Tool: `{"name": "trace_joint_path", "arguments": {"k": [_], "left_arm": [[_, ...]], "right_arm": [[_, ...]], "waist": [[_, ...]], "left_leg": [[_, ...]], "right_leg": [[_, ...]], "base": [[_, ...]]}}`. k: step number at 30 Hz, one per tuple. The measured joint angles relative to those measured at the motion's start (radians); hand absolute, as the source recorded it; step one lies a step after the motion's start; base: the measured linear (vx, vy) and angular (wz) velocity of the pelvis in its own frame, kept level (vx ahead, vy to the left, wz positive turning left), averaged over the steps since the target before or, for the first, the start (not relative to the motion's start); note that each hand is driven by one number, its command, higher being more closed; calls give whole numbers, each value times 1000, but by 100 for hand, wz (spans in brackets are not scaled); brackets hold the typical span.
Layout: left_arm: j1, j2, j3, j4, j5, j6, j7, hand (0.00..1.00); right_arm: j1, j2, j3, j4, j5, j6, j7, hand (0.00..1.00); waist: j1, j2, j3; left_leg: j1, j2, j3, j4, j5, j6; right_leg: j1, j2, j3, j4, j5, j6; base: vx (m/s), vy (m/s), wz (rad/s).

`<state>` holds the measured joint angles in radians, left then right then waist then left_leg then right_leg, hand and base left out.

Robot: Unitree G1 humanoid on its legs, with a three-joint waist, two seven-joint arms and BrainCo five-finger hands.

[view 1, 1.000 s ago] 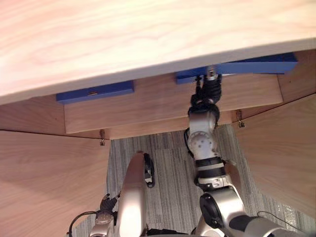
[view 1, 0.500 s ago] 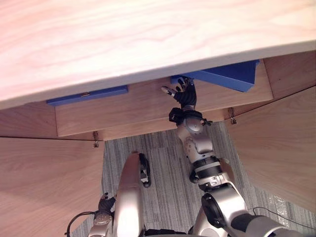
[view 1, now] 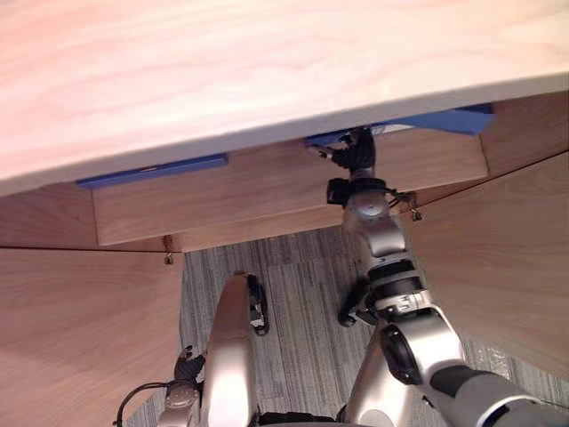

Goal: Walk over to the cabinet, pick up the folder, carry it to the office cabinet, place the folder inside the office cabinet, then close the office cabinet door

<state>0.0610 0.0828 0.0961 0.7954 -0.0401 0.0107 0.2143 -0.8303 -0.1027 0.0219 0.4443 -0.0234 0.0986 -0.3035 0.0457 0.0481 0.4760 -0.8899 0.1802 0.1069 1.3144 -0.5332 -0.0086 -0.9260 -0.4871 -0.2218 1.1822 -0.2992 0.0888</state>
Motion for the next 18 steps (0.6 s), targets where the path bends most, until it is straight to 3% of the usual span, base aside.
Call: {"name": "trace_joint_path", "arguments": {"k": [6, 10, 16, 18], "left_arm": [[14, 2, 5, -24, 0, 0, -14, 0], [38, 6, 11, -68, 6, 6, -37, 0], [58, 6, 31, -103, 33, 28, -83, 0], [73, 5, 41, -117, 45, 30, -96, 0]], "right_arm": [[1, -84, 0, -83, -193, 39, 64, 0], [85, -126, 11, -199, -355, 46, 169, 0], [280, -155, 70, -241, -434, 45, 317, 0], [322, -173, 94, -270, -472, 24, 358, 0]], "waist": [[-3, -8, 5], [-3, -20, 11], [-4, -22, 13], [-7, -22, 13]], "left_leg": [[-2, 0, 2, -2, 1, 1], [-4, 1, 4, -3, 1, 1], [-4, 1, 7, -3, 0, 2], [-3, 2, 8, -4, 0, 2]], "right_leg": [[-4, 0, 0, 0, 0, 0], [-8, -1, 0, 1, 0, 0], [-9, -2, 1, -1, 0, 0], [-9, -1, 1, -3, 1, -2]], "base": [[0, 0, 0], [0, 0, 0], [0, 0, 0], [0, 0, 0]]}}
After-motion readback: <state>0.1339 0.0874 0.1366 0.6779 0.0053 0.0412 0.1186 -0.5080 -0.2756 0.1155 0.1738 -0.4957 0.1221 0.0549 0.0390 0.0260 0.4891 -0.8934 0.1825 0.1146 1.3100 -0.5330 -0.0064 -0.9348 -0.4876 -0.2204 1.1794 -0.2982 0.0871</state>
